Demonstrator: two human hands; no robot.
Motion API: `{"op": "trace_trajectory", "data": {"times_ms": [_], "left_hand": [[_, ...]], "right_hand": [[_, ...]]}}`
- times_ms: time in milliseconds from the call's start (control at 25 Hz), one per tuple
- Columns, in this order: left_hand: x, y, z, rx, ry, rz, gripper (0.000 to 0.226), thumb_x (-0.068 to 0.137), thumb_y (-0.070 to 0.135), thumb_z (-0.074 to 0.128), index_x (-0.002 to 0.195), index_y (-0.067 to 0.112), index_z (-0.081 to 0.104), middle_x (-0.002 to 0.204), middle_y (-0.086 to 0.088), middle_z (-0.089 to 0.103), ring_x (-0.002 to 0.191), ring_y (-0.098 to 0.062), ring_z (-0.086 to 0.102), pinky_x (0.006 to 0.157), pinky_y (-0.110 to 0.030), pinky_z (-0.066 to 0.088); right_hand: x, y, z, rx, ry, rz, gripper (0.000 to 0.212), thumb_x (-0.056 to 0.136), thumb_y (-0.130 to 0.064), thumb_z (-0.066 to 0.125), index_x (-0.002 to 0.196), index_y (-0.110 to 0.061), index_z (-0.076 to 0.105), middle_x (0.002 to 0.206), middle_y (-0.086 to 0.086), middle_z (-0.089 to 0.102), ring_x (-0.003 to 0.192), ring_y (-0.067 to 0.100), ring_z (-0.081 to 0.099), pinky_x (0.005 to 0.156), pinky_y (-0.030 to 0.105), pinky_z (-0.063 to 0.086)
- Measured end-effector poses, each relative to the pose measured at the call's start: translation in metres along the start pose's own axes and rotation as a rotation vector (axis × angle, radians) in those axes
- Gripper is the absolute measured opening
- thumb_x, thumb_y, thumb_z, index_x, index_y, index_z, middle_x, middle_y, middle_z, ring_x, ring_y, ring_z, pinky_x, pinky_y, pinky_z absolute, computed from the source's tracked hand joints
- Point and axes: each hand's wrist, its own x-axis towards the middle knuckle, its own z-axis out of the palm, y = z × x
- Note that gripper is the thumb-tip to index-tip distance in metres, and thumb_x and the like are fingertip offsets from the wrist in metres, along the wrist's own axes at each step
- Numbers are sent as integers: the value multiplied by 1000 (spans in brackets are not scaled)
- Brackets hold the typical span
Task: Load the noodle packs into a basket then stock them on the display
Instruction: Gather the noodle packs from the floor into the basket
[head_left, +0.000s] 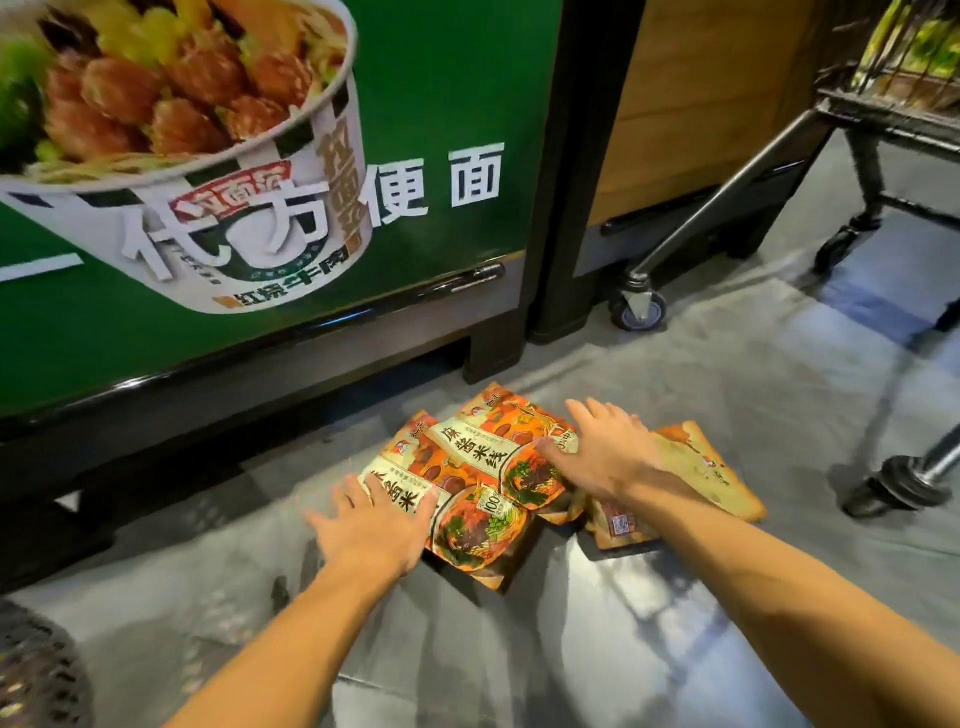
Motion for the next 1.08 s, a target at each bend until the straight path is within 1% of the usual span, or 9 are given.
{"op": "trace_trajectory", "data": {"times_ms": [240,400,520,560,640,760,920,960,1080], "left_hand": [[39,20,53,-204,-262,-194,125,78,92,-1,155,-5,-13,164,-24,-19,153,-37,-20,119,-63,-6],[53,29,65,-494,-238,-258,129,79,94,19,157,-6,-6,165,-23,-18,153,-35,-19,122,-53,-1],[56,38,71,-715,28,-288,110,75,81,61,151,7,31,153,-17,25,143,-35,21,114,-45,24],[56,42,74,-903,104,-281,93,73,70,74,140,13,43,141,-13,39,134,-33,35,110,-44,32],[49,50,75,-1372,103,-266,68,71,38,90,122,18,48,115,-3,60,111,-26,58,99,-43,48],[37,61,68,-1649,33,-228,63,75,9,88,118,16,42,102,3,64,89,-9,62,80,-34,51],[35,60,61,-1707,-9,-229,62,75,-3,84,116,18,41,100,1,67,84,-11,65,62,-26,51],[35,57,59,-1710,-7,-245,59,74,-5,83,114,19,45,99,0,69,86,-14,67,63,-29,53],[29,45,51,-1703,-21,-289,38,76,-5,80,98,19,61,98,-4,75,87,-23,73,75,-38,60]], "right_hand": [[67,3,43,9,-204,130,104,82,-91,19,162,-26,9,169,13,13,156,33,11,126,53,6],[76,2,65,27,-319,158,108,77,-95,24,162,-31,2,166,17,21,152,37,23,124,56,14],[78,0,71,79,-328,203,110,76,-92,43,159,-24,16,158,16,38,143,39,38,117,55,27],[80,0,73,113,-317,219,109,76,-88,50,156,-20,22,155,16,41,141,39,41,116,53,32],[82,0,73,229,-315,260,105,72,-79,68,147,-14,34,146,15,51,133,36,49,110,48,41],[83,3,66,449,-350,344,87,59,-59,91,120,-8,57,120,9,69,107,29,66,96,41,54],[73,11,49,680,-360,412,57,59,-38,97,95,-3,69,83,5,75,71,21,72,62,28,55],[69,13,46,758,-364,423,52,61,-32,97,94,-3,70,79,6,76,68,23,74,61,28,56],[45,14,40,1014,-453,398,58,61,-22,96,109,-3,70,93,15,79,84,34,77,85,47,61]]}}
